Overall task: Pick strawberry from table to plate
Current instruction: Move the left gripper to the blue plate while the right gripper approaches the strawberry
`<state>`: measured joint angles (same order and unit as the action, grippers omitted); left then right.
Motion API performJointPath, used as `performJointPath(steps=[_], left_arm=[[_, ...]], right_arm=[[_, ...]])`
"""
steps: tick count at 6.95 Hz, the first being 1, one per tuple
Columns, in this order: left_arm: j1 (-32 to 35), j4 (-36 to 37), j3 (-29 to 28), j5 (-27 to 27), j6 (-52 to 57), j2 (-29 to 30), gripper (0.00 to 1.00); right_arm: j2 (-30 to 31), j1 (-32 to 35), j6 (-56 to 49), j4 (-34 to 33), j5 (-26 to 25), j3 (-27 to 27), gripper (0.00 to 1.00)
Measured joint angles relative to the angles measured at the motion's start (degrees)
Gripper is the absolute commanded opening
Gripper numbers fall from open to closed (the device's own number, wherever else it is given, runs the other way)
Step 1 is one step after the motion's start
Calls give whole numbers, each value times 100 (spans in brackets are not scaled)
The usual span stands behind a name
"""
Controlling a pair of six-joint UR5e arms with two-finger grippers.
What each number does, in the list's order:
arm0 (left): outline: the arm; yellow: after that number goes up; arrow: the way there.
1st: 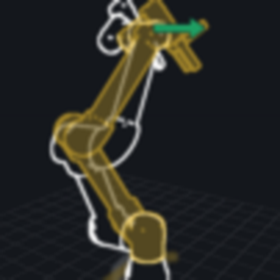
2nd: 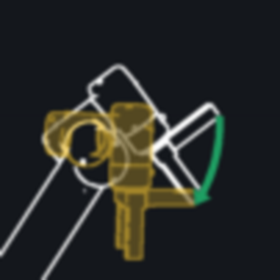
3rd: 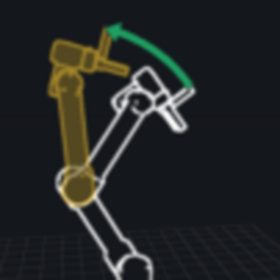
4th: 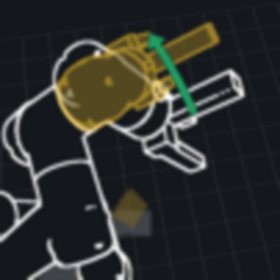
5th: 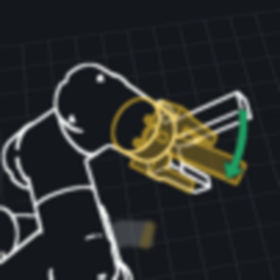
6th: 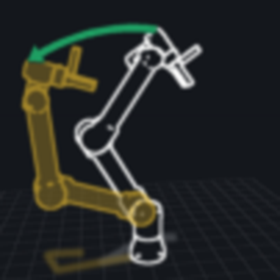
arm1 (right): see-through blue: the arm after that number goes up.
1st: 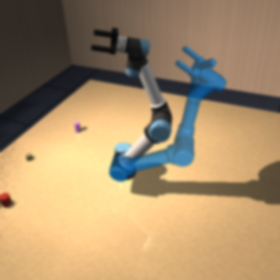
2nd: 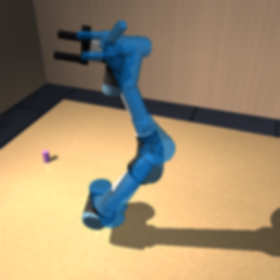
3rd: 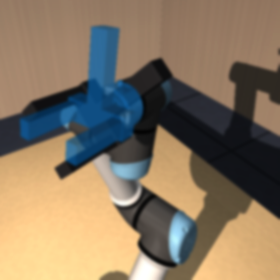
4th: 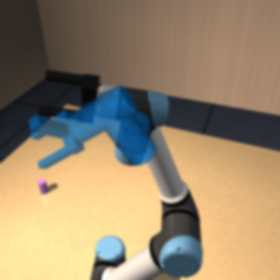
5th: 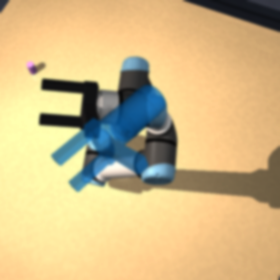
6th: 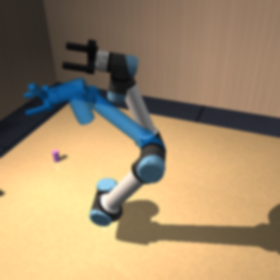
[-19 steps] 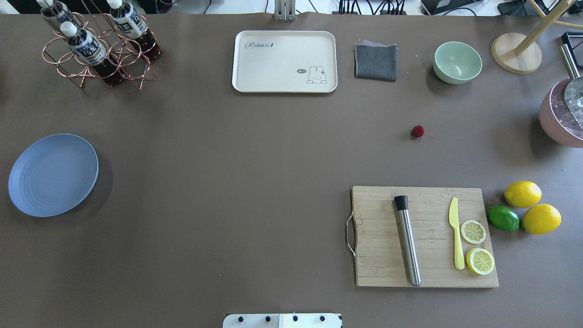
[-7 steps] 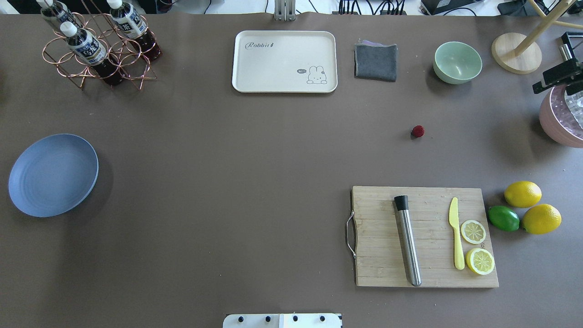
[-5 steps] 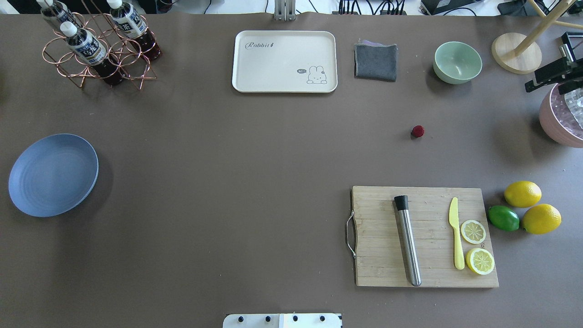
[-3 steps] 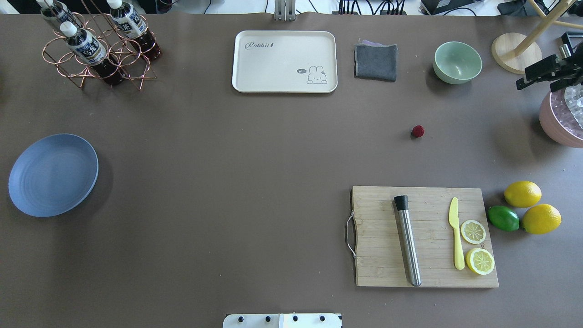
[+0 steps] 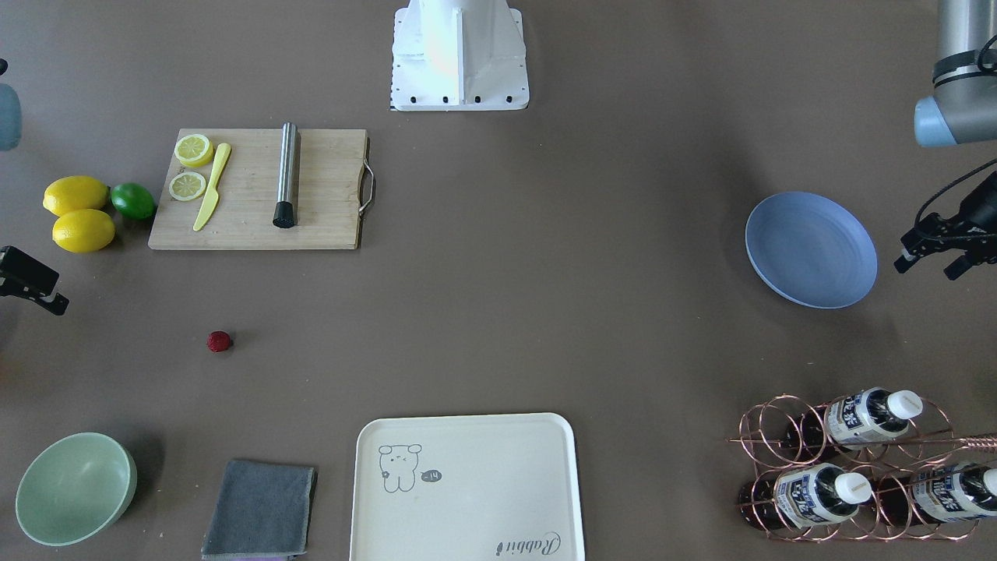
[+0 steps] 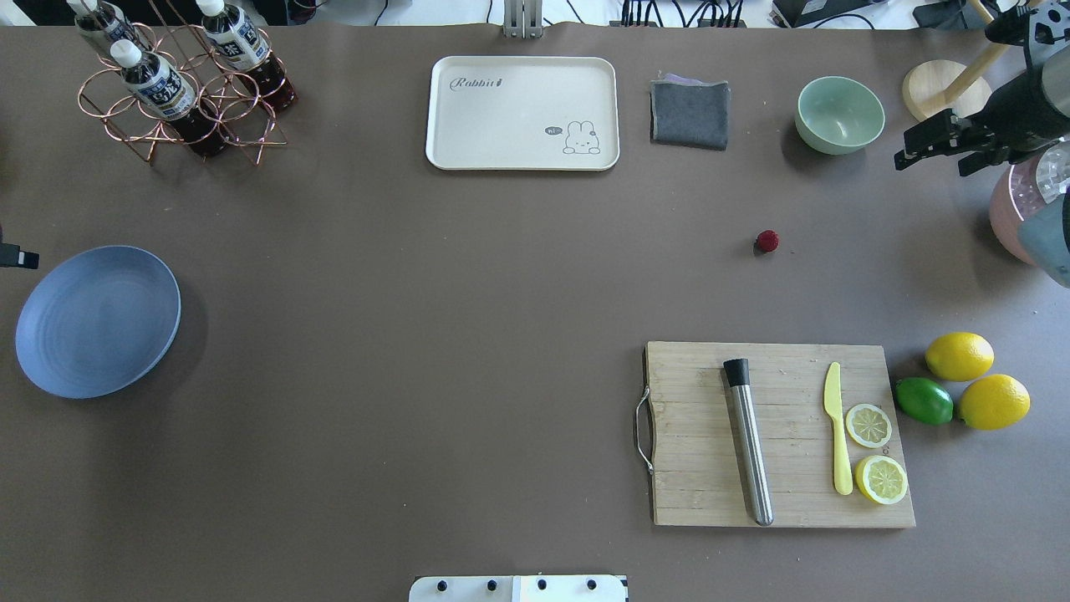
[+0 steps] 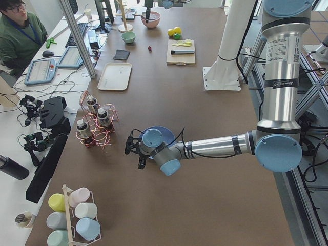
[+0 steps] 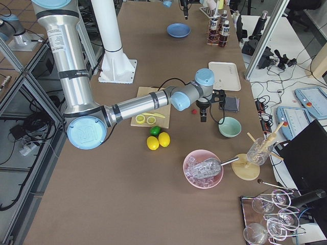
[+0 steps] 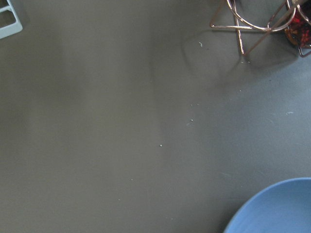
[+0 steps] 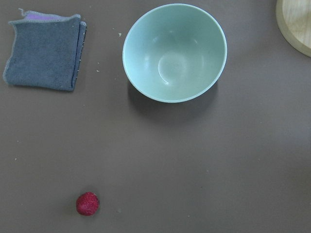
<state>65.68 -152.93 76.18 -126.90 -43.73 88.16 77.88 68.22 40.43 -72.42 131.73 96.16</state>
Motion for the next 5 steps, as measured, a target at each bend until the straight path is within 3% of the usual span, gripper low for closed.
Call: performJointPath(steps=[1, 2, 3, 4, 5], left_arm=[[-224, -244, -82, 141, -159, -16, 98], [-370, -448, -193, 226, -222, -37, 90], [-441, -587, -283, 261, -246, -54, 66], [-470, -662, -321, 267, -261, -74, 29], [-480, -696, -319, 254, -275, -97, 0]], right_arm=[[-14, -13, 12, 0, -52, 0, 100], [-21, -16, 17, 0, -80, -1, 100], [-24, -18, 22, 0, -95, -1, 100], [-26, -19, 25, 0, -100, -1, 100], [-26, -19, 26, 0, -102, -1, 100]])
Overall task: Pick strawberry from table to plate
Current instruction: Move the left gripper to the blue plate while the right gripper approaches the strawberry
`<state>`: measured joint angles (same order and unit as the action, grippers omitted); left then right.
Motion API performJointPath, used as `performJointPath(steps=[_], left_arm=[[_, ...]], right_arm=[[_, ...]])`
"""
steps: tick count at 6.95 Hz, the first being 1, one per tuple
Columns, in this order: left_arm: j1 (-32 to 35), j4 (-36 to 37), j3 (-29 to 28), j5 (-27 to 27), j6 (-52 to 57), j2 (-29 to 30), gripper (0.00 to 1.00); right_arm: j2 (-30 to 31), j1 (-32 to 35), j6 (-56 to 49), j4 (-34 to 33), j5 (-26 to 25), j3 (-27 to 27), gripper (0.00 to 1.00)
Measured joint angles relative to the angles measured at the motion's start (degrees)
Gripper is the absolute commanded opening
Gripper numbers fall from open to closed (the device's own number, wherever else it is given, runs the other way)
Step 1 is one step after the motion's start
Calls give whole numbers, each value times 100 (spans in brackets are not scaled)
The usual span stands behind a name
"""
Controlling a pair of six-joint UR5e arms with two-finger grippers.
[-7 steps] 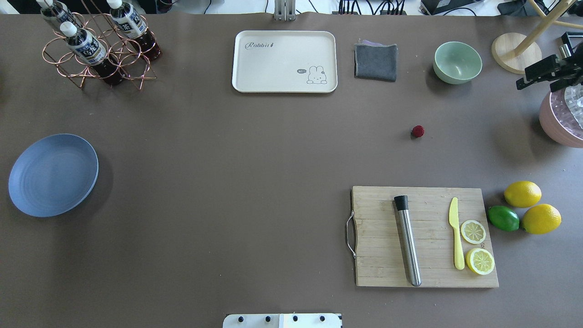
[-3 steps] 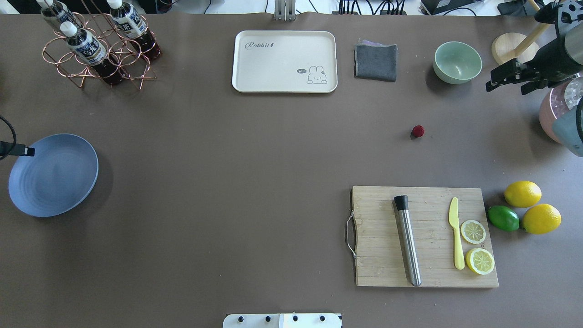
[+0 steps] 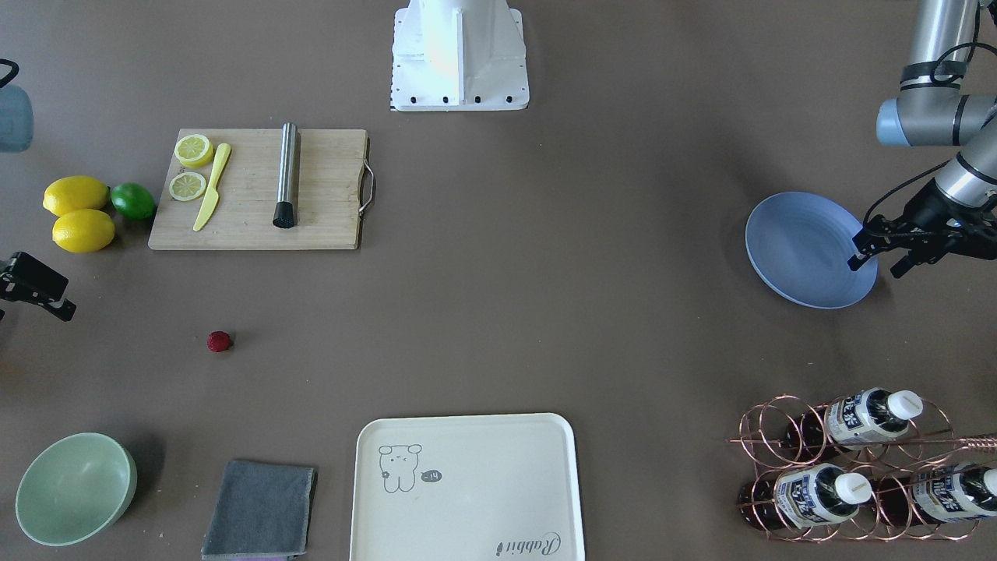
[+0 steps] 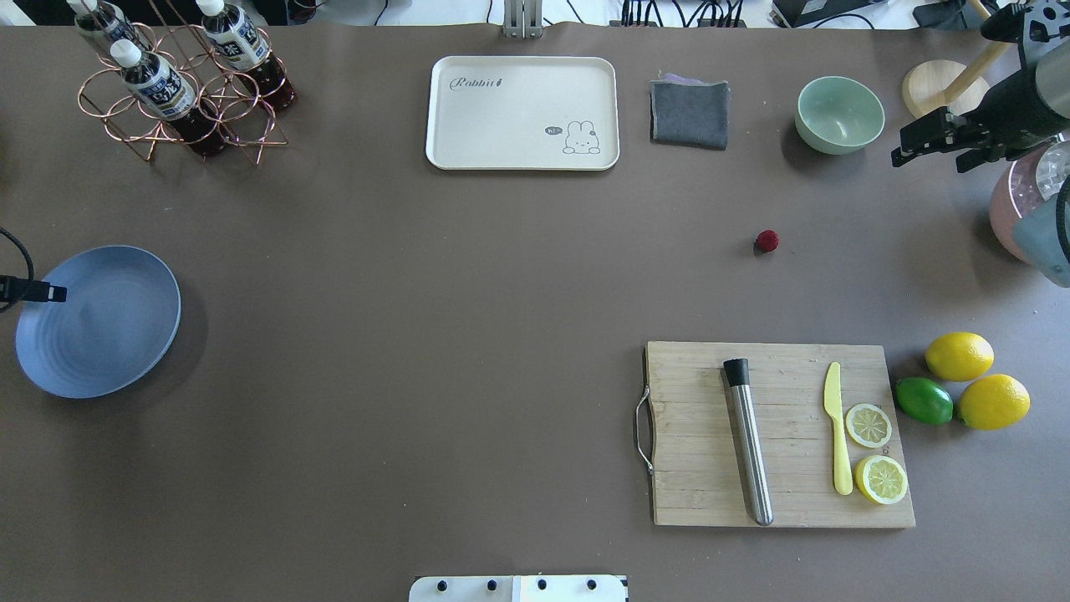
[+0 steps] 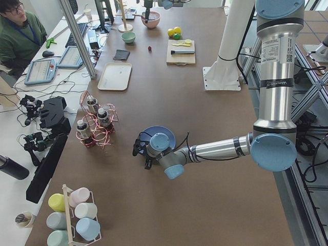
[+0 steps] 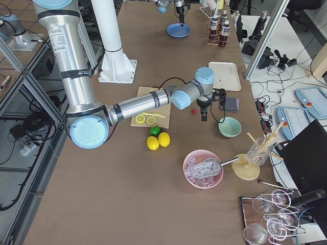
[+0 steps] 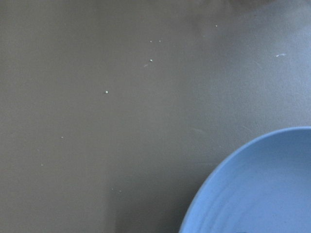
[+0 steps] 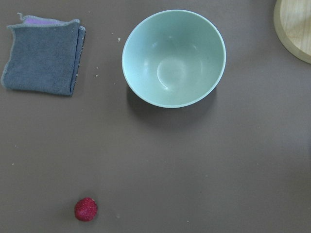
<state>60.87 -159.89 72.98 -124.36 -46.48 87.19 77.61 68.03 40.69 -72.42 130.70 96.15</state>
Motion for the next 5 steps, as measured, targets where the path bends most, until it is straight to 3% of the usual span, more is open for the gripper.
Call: performJointPath(steps=[3, 5], left_arm=[[-28, -9, 23, -37, -70, -16, 0], [-64, 64, 61, -391, -297, 33, 0]], right_arm=[[4, 0, -1, 0, -1, 6, 100], [7, 0, -7, 6, -25, 29, 100]])
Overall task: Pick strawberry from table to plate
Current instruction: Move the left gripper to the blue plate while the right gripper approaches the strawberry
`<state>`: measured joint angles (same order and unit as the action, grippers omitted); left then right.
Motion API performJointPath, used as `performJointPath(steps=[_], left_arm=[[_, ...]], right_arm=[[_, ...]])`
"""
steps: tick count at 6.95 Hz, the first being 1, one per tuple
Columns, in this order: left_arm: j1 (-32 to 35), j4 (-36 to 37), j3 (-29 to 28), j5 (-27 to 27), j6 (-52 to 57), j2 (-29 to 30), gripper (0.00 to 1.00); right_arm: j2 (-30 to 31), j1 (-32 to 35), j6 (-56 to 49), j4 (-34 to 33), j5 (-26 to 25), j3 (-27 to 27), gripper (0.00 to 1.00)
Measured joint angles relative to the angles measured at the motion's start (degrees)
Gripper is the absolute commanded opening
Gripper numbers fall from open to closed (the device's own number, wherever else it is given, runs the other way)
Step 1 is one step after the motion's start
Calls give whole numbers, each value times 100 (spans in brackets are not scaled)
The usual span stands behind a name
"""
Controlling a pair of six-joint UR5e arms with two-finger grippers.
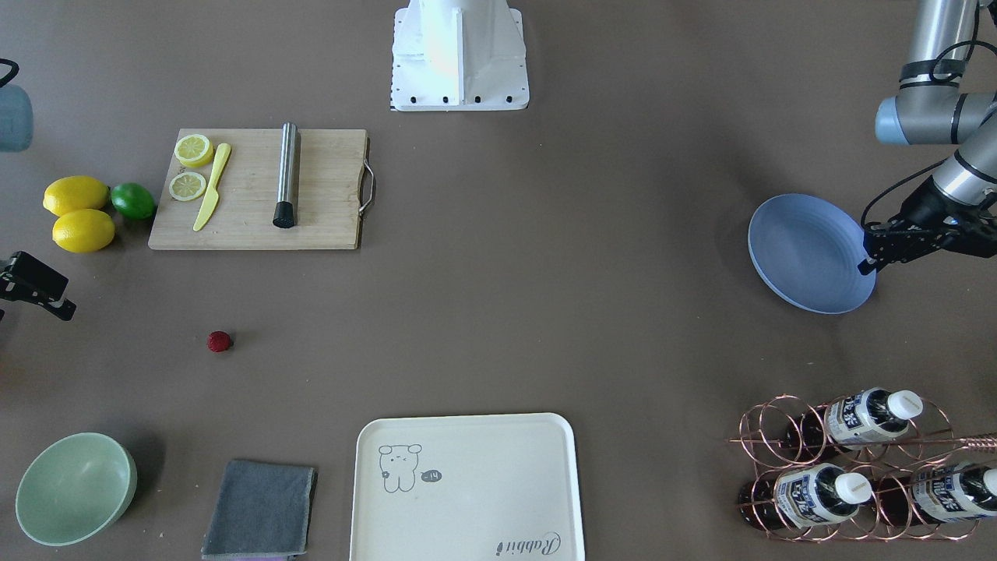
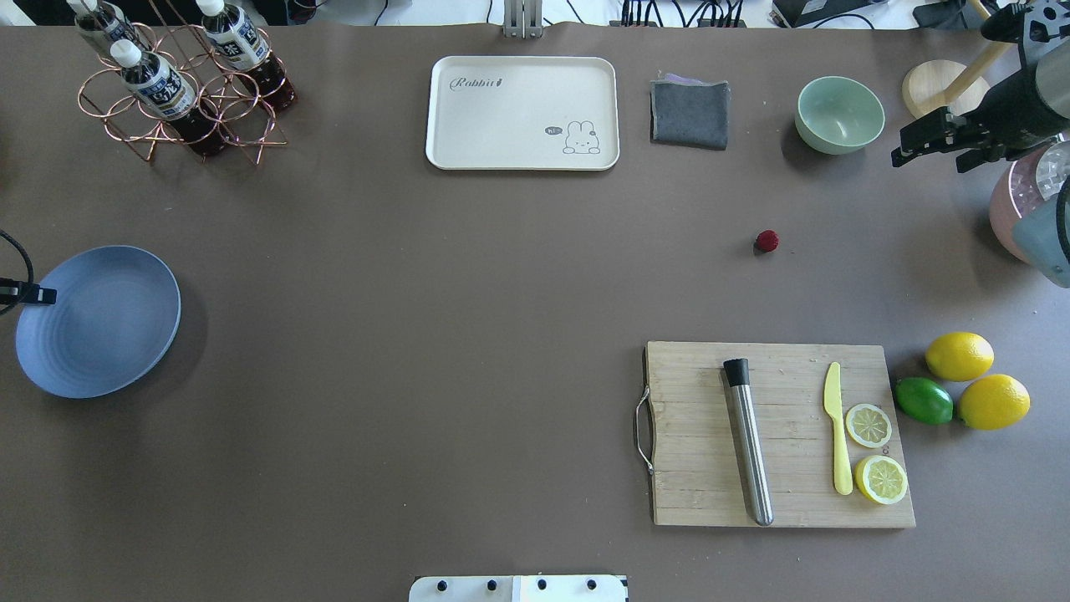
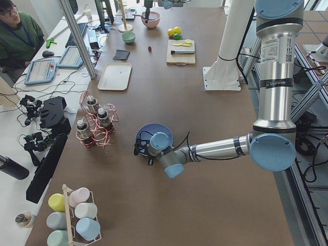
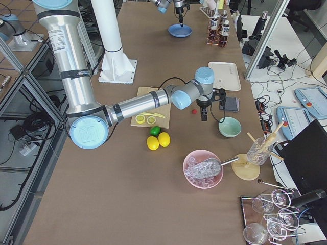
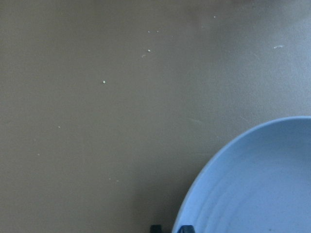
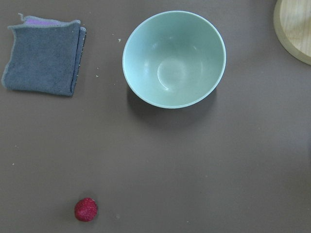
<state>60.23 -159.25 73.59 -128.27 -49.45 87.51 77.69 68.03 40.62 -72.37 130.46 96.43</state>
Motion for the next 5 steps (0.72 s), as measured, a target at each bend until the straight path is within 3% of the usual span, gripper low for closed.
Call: performJointPath(steps=[3, 5], left_arm=[[349, 590, 336, -1096, -312, 262, 0], [673, 1414, 917, -1587, -373, 470, 0]], right_arm=[[-1, -24, 2, -3, -11, 26, 100], [-6, -82, 0, -5, -21, 1, 100]])
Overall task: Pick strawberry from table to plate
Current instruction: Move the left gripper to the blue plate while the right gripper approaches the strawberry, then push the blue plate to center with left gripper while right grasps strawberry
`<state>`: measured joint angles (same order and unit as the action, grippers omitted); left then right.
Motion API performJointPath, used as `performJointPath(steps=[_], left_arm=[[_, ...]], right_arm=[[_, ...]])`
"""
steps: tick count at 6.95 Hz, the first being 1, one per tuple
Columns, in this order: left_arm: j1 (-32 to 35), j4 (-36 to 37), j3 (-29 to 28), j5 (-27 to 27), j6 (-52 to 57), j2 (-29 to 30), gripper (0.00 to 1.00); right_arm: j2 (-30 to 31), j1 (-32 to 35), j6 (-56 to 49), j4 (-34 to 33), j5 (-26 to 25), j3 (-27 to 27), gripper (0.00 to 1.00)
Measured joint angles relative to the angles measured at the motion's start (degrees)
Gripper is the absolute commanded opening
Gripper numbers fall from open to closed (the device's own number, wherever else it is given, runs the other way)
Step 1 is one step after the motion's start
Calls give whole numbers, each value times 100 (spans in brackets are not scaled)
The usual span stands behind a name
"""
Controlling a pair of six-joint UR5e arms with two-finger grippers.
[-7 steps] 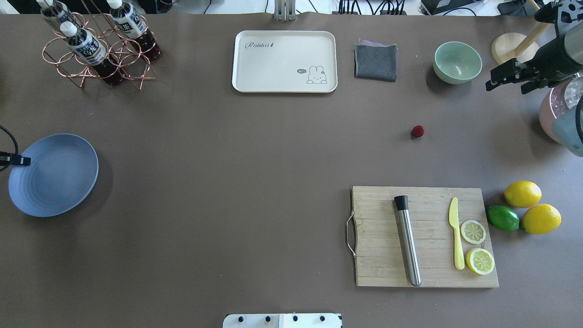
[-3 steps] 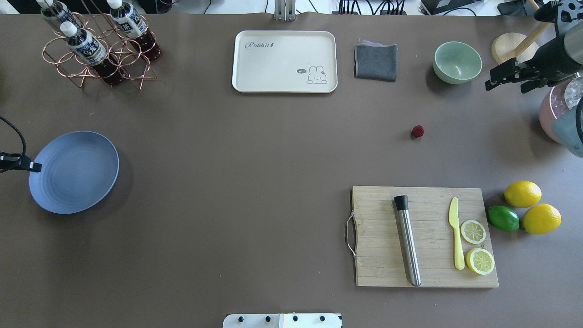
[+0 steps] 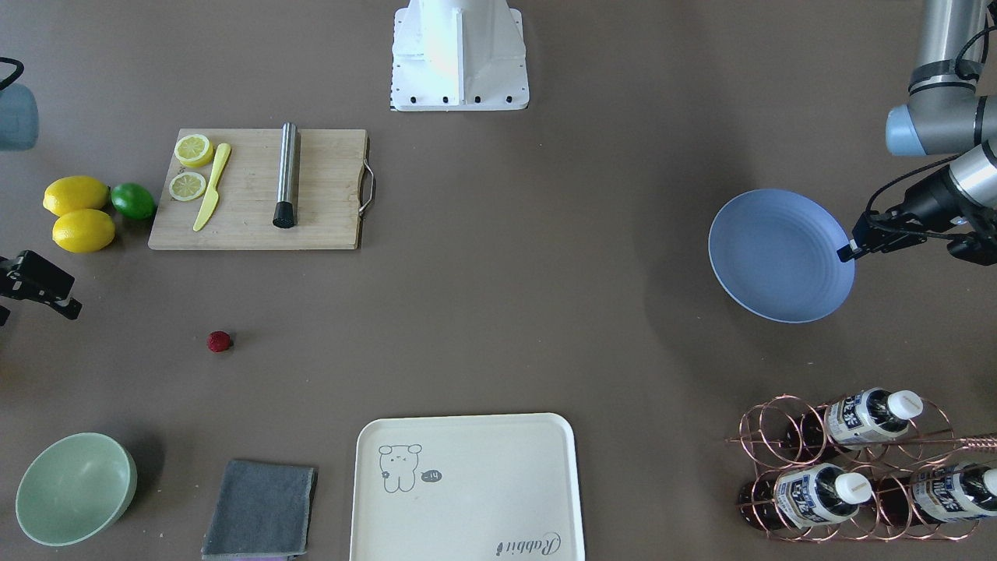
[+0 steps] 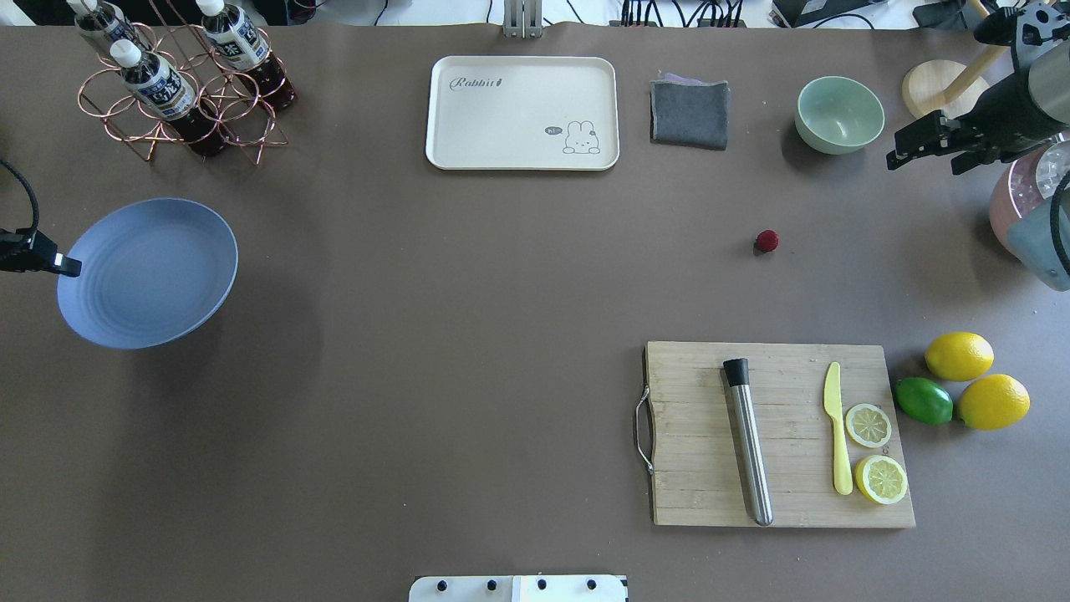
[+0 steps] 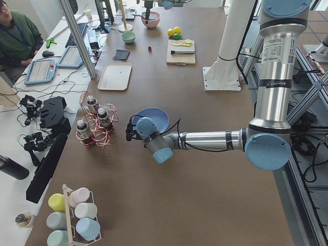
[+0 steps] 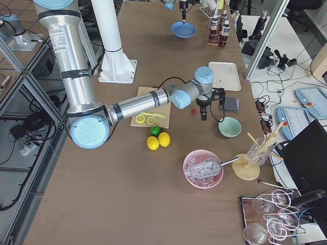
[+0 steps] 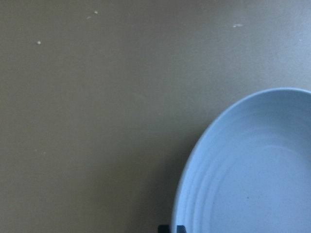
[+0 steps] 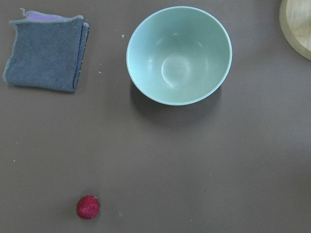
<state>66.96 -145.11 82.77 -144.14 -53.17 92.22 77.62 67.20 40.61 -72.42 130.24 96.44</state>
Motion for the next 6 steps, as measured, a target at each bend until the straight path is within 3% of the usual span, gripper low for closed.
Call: performJointPath(steps=[3, 6], left_arm=[[-328, 1178, 1479, 393, -1035, 151, 0], [-1565, 1793, 2318, 1611, -2596, 694, 0]], right_arm=[[-70, -342, 9, 5, -192, 6, 100], [-386, -1095, 413, -6, -750, -148, 100]])
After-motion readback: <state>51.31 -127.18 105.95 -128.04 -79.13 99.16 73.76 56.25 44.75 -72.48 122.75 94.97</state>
